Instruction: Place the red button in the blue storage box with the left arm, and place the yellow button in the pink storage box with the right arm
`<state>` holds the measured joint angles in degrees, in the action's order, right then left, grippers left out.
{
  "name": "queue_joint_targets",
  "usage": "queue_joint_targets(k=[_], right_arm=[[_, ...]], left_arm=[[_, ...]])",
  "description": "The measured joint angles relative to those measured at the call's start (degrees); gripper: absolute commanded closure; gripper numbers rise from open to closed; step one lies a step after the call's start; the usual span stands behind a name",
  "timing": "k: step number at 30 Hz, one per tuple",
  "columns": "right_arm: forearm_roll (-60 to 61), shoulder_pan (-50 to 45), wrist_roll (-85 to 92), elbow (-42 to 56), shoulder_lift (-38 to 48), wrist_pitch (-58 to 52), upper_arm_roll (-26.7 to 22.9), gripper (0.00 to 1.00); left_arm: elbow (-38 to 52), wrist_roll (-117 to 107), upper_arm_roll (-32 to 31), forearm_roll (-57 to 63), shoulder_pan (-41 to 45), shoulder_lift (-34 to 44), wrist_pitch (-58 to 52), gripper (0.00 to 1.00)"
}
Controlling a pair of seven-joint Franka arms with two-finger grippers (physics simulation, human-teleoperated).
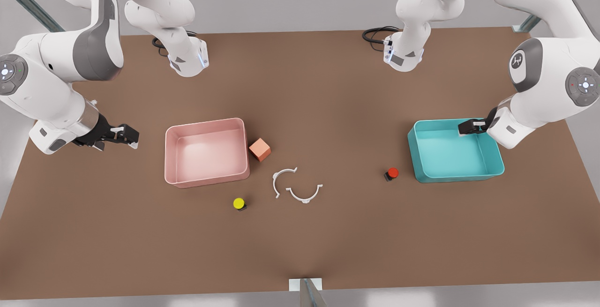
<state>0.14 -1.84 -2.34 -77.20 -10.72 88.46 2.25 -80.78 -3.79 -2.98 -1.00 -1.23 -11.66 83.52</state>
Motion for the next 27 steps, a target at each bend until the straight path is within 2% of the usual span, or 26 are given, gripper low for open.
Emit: queue_joint_targets(k=[5, 8, 10, 14, 17, 20, 24, 27], right_arm=[[0.0, 0.0, -0.1, 0.0, -0.4, 0.1, 0.1, 0.00], [-0.2, -1.6, -0.2, 0.4, -4.6, 1.9, 1.0, 0.00], [-0.3, -6.2, -0.3, 3.1, -11.6, 5.1, 1.3, 0.00], [-0.3, -16.3, -1.3, 25.6, -35.5, 10.3, -0.2, 0.00], [0.7, -19.3, -2.2, 30.4, -43.5, 14.3, -0.6, 0.00], [2.1, -20.5, -3.3, 30.3, -45.0, 16.5, -1.2, 0.00], [2.5, -20.8, -4.7, 21.8, -43.0, 18.3, -1.1, 0.00], [2.5, -20.6, -5.6, 18.9, -42.3, 19.4, -1.2, 0.00]], left_arm=[[0.4, 0.8, -0.5, 0.1, 1.0, -0.7, 0.3, 0.00], [1.0, 2.4, -0.8, 0.3, 4.6, -3.9, 2.1, 0.00], [2.0, 4.2, -0.8, 0.6, 6.8, -8.0, 3.9, 0.00], [0.9, 8.3, -0.9, 0.7, 11.3, -14.2, 9.7, 0.00], [-6.4, 11.8, -1.1, -0.1, 12.0, -14.9, 16.9, 0.00], [-12.5, 15.3, -1.2, -0.7, 12.0, -14.8, 24.3, 0.00], [-18.1, 19.8, -1.2, -1.0, 11.8, -14.7, 32.7, 0.00], [-20.0, 22.6, -1.1, -1.1, 11.8, -15.7, 37.7, 0.00]])
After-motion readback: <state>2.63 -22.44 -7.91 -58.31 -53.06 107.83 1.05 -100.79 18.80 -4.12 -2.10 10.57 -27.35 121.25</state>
